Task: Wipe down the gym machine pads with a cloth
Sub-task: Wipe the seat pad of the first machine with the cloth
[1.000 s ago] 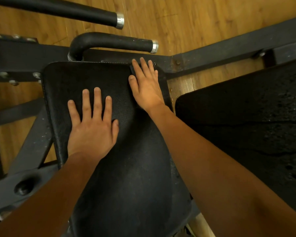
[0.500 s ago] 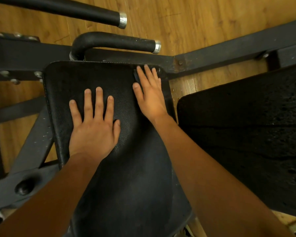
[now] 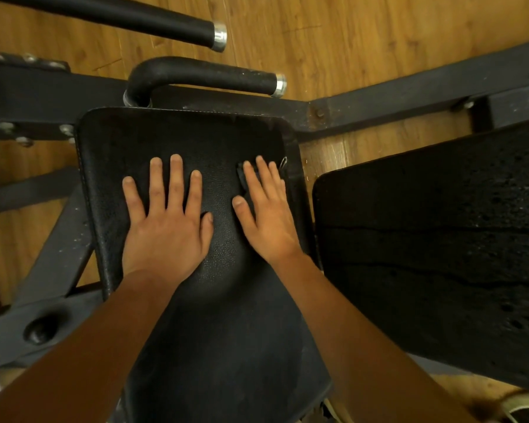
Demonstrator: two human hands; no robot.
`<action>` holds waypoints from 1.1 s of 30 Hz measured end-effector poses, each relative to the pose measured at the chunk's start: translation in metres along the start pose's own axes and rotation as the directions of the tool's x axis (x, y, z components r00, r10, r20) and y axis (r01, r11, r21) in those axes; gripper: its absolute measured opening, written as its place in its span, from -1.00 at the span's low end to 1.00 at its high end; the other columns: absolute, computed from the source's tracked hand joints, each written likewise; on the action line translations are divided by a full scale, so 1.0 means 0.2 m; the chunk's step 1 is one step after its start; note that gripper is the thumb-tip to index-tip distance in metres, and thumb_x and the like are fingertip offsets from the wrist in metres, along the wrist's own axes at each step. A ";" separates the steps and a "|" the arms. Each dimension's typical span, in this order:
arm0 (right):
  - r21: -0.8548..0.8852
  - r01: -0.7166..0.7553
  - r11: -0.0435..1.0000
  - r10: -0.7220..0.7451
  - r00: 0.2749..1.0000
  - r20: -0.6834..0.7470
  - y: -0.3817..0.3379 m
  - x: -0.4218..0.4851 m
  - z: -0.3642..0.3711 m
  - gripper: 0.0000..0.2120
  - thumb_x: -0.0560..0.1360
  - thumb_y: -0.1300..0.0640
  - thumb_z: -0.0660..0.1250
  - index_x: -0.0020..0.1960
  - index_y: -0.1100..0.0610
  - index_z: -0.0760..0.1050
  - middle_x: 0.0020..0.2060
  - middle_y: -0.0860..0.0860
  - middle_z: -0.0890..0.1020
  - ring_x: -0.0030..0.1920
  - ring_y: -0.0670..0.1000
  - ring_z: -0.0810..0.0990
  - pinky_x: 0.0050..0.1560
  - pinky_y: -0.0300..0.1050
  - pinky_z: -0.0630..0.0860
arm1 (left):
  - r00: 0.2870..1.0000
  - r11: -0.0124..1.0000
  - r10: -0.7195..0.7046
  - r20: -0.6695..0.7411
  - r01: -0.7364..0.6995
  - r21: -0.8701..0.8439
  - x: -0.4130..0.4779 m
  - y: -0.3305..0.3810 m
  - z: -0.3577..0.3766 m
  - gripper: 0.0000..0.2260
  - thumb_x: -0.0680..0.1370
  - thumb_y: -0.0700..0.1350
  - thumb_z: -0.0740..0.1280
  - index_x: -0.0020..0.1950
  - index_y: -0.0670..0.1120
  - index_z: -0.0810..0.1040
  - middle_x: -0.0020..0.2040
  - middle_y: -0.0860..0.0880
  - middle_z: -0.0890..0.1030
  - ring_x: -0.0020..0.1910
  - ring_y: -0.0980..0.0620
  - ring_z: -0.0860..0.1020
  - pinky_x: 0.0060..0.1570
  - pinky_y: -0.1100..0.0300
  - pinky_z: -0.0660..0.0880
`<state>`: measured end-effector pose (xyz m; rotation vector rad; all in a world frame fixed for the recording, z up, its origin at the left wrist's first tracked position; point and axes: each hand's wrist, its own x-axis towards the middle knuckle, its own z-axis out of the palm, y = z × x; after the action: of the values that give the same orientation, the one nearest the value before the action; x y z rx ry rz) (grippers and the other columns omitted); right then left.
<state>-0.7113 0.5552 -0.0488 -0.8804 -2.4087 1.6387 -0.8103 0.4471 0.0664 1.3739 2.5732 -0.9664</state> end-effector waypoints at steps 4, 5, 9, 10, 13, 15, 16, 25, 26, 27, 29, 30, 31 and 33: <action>-0.008 -0.028 1.000 0.028 0.999 -0.033 -0.02 0.05 0.01 -0.47 0.74 -0.04 0.05 0.66 0.02 0.04 0.67 0.04 0.01 0.65 0.04 -0.20 0.61 0.03 -0.23 | 1.000 1.000 0.002 0.000 -0.002 0.003 0.00 0.00 0.00 -0.37 0.65 0.14 -0.16 0.66 -0.15 0.03 0.65 -0.28 -0.06 0.62 -0.32 -0.10 0.50 -0.41 -0.11; -0.006 -0.025 1.000 0.024 0.999 -0.040 -0.03 0.10 0.00 -0.47 0.74 -0.03 0.05 0.66 0.02 0.05 0.67 0.05 0.02 0.65 0.05 -0.19 0.61 0.04 -0.22 | 1.000 1.000 0.001 0.001 -0.001 0.007 0.00 0.00 0.00 -0.37 0.65 0.14 -0.16 0.66 -0.15 0.02 0.65 -0.28 -0.06 0.62 -0.32 -0.09 0.50 -0.41 -0.11; 0.012 -0.048 0.999 0.049 0.997 -0.063 -0.04 0.36 -0.06 -0.48 0.74 -0.01 0.05 0.66 0.06 0.08 0.66 0.09 0.04 0.65 0.13 -0.16 0.62 0.14 -0.17 | 1.000 1.000 -0.007 0.004 0.007 0.017 0.00 0.00 0.00 -0.39 0.67 0.12 -0.17 0.67 -0.13 0.00 0.65 -0.27 -0.06 0.62 -0.32 -0.09 0.50 -0.40 -0.11; 0.013 -0.056 0.998 0.057 0.996 -0.070 -0.05 0.39 -0.06 -0.48 0.74 -0.01 0.06 0.66 0.08 0.09 0.66 0.10 0.04 0.65 0.14 -0.15 0.62 0.15 -0.16 | 1.000 1.000 -0.007 0.007 0.007 0.022 0.00 0.01 0.00 -0.42 0.68 0.10 -0.16 0.67 -0.13 -0.01 0.65 -0.27 -0.07 0.62 -0.31 -0.10 0.50 -0.40 -0.11; 0.015 -0.060 0.998 0.061 0.995 -0.078 -0.05 0.34 -0.05 -0.48 0.74 -0.01 0.06 0.66 0.08 0.09 0.66 0.10 0.04 0.65 0.13 -0.15 0.63 0.14 -0.15 | 1.000 1.000 -0.015 0.021 0.015 0.009 0.00 0.01 -0.01 -0.38 0.66 0.15 -0.09 0.67 -0.12 0.00 0.65 -0.26 -0.07 0.62 -0.31 -0.10 0.50 -0.39 -0.11; 0.010 -0.064 0.998 0.065 0.995 -0.074 -0.05 0.22 -0.03 -0.47 0.74 -0.03 0.05 0.66 0.07 0.06 0.66 0.08 0.02 0.65 0.10 -0.16 0.64 0.12 -0.15 | 1.000 1.000 -0.013 0.016 0.013 0.004 0.00 0.01 -0.01 -0.38 0.66 0.15 -0.06 0.66 -0.13 0.02 0.65 -0.27 -0.05 0.62 -0.31 -0.10 0.50 -0.40 -0.11; 0.009 -0.067 0.998 0.067 0.995 -0.067 -0.05 0.15 -0.01 -0.47 0.74 -0.03 0.05 0.67 0.06 0.05 0.67 0.07 0.02 0.65 0.09 -0.17 0.64 0.11 -0.16 | 1.000 1.000 -0.012 0.012 0.012 -0.001 0.00 0.01 -0.01 -0.38 0.66 0.14 -0.05 0.66 -0.14 0.02 0.65 -0.27 -0.05 0.62 -0.31 -0.10 0.50 -0.40 -0.11; 0.056 -0.190 0.980 0.193 0.980 -0.049 -0.10 -0.14 0.08 -0.47 0.74 -0.02 0.04 0.67 0.01 0.01 0.67 0.00 -0.07 0.63 0.00 -0.28 0.62 0.04 -0.26 | 0.999 1.000 0.003 -0.042 -0.004 -0.017 0.00 0.01 0.00 -0.45 0.71 0.06 -0.09 0.65 -0.17 0.05 0.64 -0.30 -0.03 0.61 -0.34 -0.06 0.48 -0.42 -0.13; 0.057 -0.193 0.980 0.196 0.979 -0.054 -0.11 -0.11 0.08 -0.47 0.74 -0.02 0.04 0.67 0.01 0.01 0.67 0.00 -0.06 0.64 0.01 -0.28 0.62 0.03 -0.27 | 0.999 1.000 0.001 -0.034 -0.002 -0.017 0.00 0.01 0.00 -0.45 0.70 0.06 -0.08 0.65 -0.17 0.05 0.64 -0.30 -0.03 0.62 -0.34 -0.07 0.48 -0.42 -0.12; 0.054 -0.185 0.981 0.188 0.981 -0.056 -0.11 -0.08 0.07 -0.47 0.74 -0.02 0.04 0.67 0.02 0.01 0.67 0.01 -0.06 0.64 0.02 -0.27 0.62 0.04 -0.27 | 1.000 1.000 -0.002 -0.025 0.002 -0.017 -0.01 0.01 0.00 -0.42 0.69 0.09 -0.05 0.65 -0.17 0.05 0.64 -0.30 -0.03 0.62 -0.34 -0.07 0.49 -0.43 -0.11; 0.043 -0.162 0.986 0.164 0.985 -0.047 -0.10 -0.03 0.05 -0.47 0.74 -0.03 0.04 0.67 0.02 0.01 0.67 0.02 -0.06 0.64 0.04 -0.27 0.62 0.05 -0.26 | 1.000 1.000 -0.004 -0.016 0.003 -0.011 0.00 0.01 -0.01 -0.39 0.67 0.12 -0.03 0.65 -0.16 0.04 0.64 -0.29 -0.03 0.62 -0.34 -0.07 0.49 -0.43 -0.10; 0.039 -0.152 0.988 0.153 0.987 -0.043 -0.09 -0.02 0.04 -0.47 0.74 -0.03 0.04 0.67 0.03 0.01 0.67 0.03 -0.05 0.64 0.05 -0.26 0.62 0.06 -0.26 | 1.000 1.000 -0.001 -0.015 0.001 -0.007 0.00 0.01 -0.01 -0.38 0.67 0.12 -0.04 0.66 -0.16 0.04 0.64 -0.29 -0.03 0.62 -0.33 -0.08 0.49 -0.43 -0.10; 0.035 -0.143 0.989 0.144 0.989 -0.042 -0.08 -0.03 0.04 -0.47 0.74 -0.03 0.04 0.67 0.03 0.01 0.67 0.04 -0.05 0.64 0.05 -0.26 0.63 0.08 -0.25 | 1.000 1.000 0.001 -0.015 -0.001 -0.007 0.00 0.01 -0.01 -0.38 0.67 0.13 -0.04 0.66 -0.16 0.03 0.64 -0.29 -0.04 0.62 -0.33 -0.08 0.50 -0.42 -0.10; 0.027 -0.136 0.990 0.137 0.990 -0.041 -0.08 -0.07 0.05 -0.46 0.74 -0.04 0.04 0.67 0.03 0.01 0.67 0.04 -0.05 0.64 0.05 -0.25 0.63 0.11 -0.21 | 1.000 1.000 0.000 -0.015 0.000 -0.009 0.00 0.01 0.00 -0.39 0.67 0.13 -0.05 0.66 -0.16 0.03 0.64 -0.29 -0.04 0.62 -0.33 -0.08 0.50 -0.42 -0.09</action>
<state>-0.7100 0.5358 -0.0361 -1.0872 -2.3429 1.6717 -0.8083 0.4478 0.0664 1.3846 2.5854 -0.9471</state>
